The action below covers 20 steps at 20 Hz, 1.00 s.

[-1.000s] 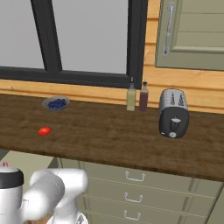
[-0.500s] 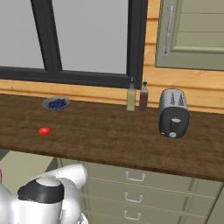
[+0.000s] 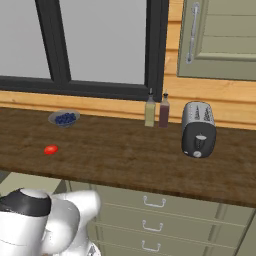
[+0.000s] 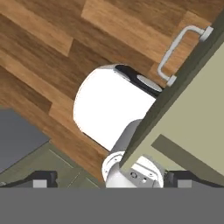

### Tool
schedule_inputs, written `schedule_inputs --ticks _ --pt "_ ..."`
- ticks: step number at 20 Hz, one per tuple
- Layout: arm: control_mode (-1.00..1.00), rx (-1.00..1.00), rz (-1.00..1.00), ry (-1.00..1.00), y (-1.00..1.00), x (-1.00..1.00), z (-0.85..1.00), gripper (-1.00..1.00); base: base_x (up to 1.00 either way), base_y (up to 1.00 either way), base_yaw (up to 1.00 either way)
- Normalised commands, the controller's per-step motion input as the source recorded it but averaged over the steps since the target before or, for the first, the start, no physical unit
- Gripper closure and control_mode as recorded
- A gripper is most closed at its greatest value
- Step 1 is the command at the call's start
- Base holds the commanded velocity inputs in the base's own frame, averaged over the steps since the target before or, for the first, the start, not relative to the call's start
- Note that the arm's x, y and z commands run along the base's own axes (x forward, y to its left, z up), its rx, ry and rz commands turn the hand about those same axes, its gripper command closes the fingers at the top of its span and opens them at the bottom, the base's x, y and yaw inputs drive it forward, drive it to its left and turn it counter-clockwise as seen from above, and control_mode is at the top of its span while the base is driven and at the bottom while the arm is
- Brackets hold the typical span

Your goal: Pick the tongs from the drawer and place it on the counter.

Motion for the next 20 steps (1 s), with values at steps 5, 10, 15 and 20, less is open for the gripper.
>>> schedule_inputs --ticks 5,10,15,20 --pt "-1.0 -0.25 0.24 0.15 0.7 0.05 0.12 -1.0 0.0 0.0 0.0" --pt "-1.0 -0.09 0.23 0.2 0.41 0.14 -0.01 -1.0 0.0 0.0 0.0" --pt "-1.0 0.0 0.03 0.11 0.06 0.23 -0.03 -1.0 0.0 0.0 0.0" --pt "-1.0 0.0 0.22 0.2 -0.3 0.6 -0.45 -1.0 0.0 0.0 0.0"
